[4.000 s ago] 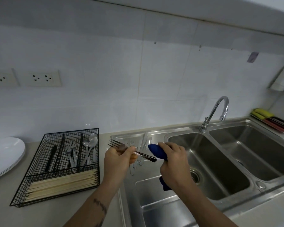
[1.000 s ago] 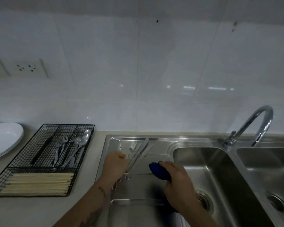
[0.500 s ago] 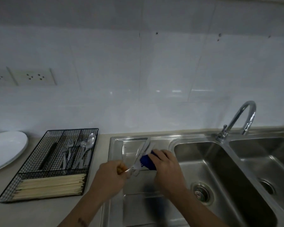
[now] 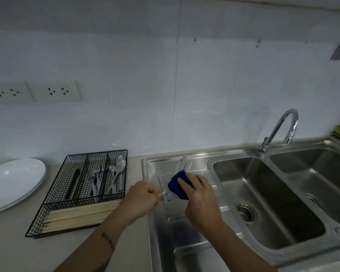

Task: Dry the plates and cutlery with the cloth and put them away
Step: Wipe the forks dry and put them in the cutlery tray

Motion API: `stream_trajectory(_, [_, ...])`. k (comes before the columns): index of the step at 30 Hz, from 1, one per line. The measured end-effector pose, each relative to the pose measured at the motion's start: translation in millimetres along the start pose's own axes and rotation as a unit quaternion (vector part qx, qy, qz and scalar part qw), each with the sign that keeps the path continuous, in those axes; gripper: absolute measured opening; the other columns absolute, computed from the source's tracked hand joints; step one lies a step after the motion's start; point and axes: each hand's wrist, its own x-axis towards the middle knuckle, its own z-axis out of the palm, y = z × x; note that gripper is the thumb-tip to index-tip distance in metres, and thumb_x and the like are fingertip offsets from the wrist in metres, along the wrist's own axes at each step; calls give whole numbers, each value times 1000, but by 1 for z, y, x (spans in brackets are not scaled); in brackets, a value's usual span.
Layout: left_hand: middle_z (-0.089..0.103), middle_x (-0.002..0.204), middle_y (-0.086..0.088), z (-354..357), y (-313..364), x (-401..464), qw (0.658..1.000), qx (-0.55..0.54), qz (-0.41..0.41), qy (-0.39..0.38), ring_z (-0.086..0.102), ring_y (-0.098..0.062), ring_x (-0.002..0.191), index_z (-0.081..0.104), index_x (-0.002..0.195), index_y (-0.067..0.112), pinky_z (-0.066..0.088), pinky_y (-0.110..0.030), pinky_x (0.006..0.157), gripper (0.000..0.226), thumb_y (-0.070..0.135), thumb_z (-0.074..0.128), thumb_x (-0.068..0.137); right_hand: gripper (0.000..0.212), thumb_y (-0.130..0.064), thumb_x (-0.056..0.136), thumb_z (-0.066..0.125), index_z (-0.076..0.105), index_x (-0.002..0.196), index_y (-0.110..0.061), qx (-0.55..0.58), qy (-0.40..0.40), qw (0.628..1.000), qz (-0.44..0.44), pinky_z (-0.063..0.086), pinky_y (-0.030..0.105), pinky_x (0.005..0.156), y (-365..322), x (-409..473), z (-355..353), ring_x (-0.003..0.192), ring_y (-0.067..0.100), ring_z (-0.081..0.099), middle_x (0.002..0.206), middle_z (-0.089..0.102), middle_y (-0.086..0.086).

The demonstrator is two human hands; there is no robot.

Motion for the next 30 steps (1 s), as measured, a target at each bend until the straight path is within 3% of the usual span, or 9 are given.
stream_trajectory(4, [66,66,4,-5,-2,-2,998,-57,1,-9,54,-7,54,77,79,17,43,-20,52,16,15,65,90,78,-11,51,85,61,125,-17,-16,1,999,-47,50,40,94,-14,-5,-5,115,28,54,129,59,6])
stream_trajectory(9, [63,61,9,-6,-14,-8,1000,-21,16,0,51,-4,51,77,74,19,43,-21,53,22,15,62,90,70,-2,51,86,66,118,-15,-22,16,998,55,55,39,82,7,-6,-7,100,25,58,116,65,4])
stream_trajectory(13, [65,62,10,-2,-17,-5,999,-46,1,-15,57,-7,56,78,81,27,48,-25,57,22,16,61,92,72,4,56,83,62,123,-14,11,61,997,42,53,38,88,-6,-5,-17,109,27,55,123,62,7])
stream_trajectory(16, [66,67,5,2,-10,-4,996,-77,12,-38,59,-9,60,75,90,27,49,-25,60,26,12,54,94,72,-2,53,84,64,122,-15,-5,31,999,-13,52,37,90,-22,-5,-13,110,27,54,127,59,9])
stream_trajectory(20, [69,73,2,9,-13,-4,998,-55,17,-9,60,-9,67,74,80,24,46,-25,64,20,25,60,95,76,-1,50,85,65,121,-17,1,5,999,53,55,39,84,-14,-7,-5,106,28,56,123,61,7])
stream_trajectory(26, [67,74,-3,20,-22,0,983,-175,-32,34,58,-15,70,72,82,19,44,-28,65,14,22,64,93,64,10,67,68,61,126,-15,45,64,989,128,48,35,91,-2,-1,-20,111,25,50,123,60,5])
stream_trajectory(30, [67,75,-13,24,-15,10,956,-270,-82,84,65,-25,66,64,80,9,59,-37,67,10,4,62,88,60,7,72,62,61,126,-19,69,54,988,128,44,29,86,-19,6,-28,107,20,47,119,60,0])
